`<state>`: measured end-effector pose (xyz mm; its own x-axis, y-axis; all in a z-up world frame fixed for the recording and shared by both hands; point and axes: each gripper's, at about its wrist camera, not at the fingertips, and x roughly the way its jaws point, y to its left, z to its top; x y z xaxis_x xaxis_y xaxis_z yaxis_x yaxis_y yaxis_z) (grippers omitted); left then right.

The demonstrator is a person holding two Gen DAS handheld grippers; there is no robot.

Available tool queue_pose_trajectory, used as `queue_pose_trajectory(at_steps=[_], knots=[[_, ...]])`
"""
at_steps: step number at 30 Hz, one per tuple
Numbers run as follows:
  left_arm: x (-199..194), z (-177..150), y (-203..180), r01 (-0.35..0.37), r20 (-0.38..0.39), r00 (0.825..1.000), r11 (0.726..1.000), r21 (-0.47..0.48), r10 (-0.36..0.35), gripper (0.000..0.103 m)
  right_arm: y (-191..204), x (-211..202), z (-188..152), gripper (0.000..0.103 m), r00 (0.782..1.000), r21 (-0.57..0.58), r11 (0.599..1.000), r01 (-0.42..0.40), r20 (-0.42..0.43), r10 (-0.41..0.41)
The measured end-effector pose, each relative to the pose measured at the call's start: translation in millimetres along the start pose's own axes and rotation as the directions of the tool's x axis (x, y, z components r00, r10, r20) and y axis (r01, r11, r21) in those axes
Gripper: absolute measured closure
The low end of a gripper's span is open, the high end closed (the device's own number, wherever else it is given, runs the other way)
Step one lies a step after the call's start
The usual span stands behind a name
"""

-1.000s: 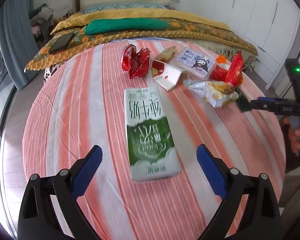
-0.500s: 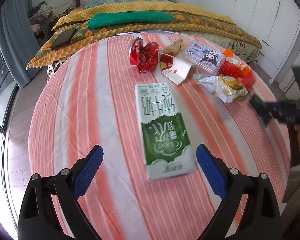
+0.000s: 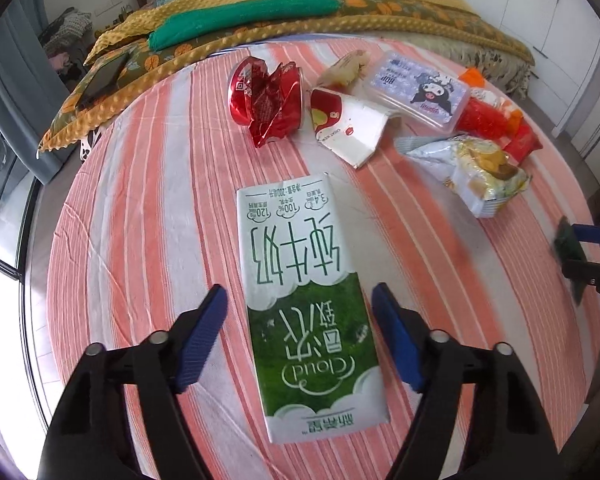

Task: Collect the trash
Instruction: 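Lift the milk carton with the left tool while the right tool grasps the dark green wrapper, then carry carton and wrapper to the blue wastebasket and open both tools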

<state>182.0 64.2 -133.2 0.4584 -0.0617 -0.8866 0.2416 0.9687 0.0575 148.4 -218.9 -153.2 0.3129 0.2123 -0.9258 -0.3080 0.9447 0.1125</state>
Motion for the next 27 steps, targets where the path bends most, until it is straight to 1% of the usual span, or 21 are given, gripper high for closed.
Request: queue_pose_trajectory(at_steps=[1,2,3,4,7,10,14,17,19,20,23,24,27], knots=[[1,1,0,-0.002,-0.005,1.0,1.0,0.005,0.002,0.041,1,3,0,0.049,0.999,-0.002,1.0,0.023,-0.025,-0.023],[1,1,1,0.007,-0.007,1.0,1.0,0.007,-0.007,0.051,1,2,-1,0.06,0.999,-0.005,0.999,0.041,-0.02,-0.041],[0,0,1,0.008,-0.005,1.0,1.0,0.006,-0.007,0.052,1,0,-2,0.067,0.999,-0.002,0.999,0.047,-0.023,-0.047],[-1,-1,1,0.005,0.002,1.0,1.0,0.005,-0.006,0.052,0,-2,-3,0.068,0.999,0.008,0.999,0.048,-0.023,-0.047],[-12,-10,1,0.022,0.037,0.999,1.0,-0.012,-0.022,0.054,0,-18,-9,0.068,0.999,0.013,1.0,0.02,0.027,-0.02],[-34,-22,-2,0.08,0.09,0.993,0.996,-0.048,-0.076,0.054,-4,-35,-18,0.068,0.996,0.028,0.999,-0.028,0.081,0.025],[-65,-31,-31,0.163,0.151,0.976,0.985,-0.048,-0.154,0.054,-19,-59,-35,0.068,0.985,0.064,0.994,-0.087,0.156,0.077],[-84,-28,-72,0.228,0.182,0.957,0.974,0.003,-0.224,0.054,-43,-79,-46,0.068,0.977,0.112,0.991,-0.076,0.207,0.052],[-94,-23,-110,0.267,0.189,0.943,0.962,0.059,-0.274,0.054,-66,-90,-51,0.068,0.973,0.142,0.988,-0.057,0.23,0.023],[-98,-19,-133,0.293,0.187,0.934,0.952,0.089,-0.305,0.054,-85,-98,-58,0.068,0.97,0.173,0.984,-0.036,0.243,-0.007],[-101,-11,-191,0.351,0.172,0.91,0.923,0.16,-0.376,0.054,-129,-112,-75,0.068,0.965,0.248,0.969,0.016,0.251,-0.08],[-99,-6,-217,0.373,0.16,0.901,0.909,0.186,-0.403,0.054,-146,-116,-82,0.068,0.963,0.275,0.961,0.03,0.251,-0.102],[-87,6,-277,0.415,0.119,0.886,0.881,0.227,-0.448,0.054,-184,-123,-99,0.068,0.956,0.339,0.939,0.062,0.249,-0.154]])
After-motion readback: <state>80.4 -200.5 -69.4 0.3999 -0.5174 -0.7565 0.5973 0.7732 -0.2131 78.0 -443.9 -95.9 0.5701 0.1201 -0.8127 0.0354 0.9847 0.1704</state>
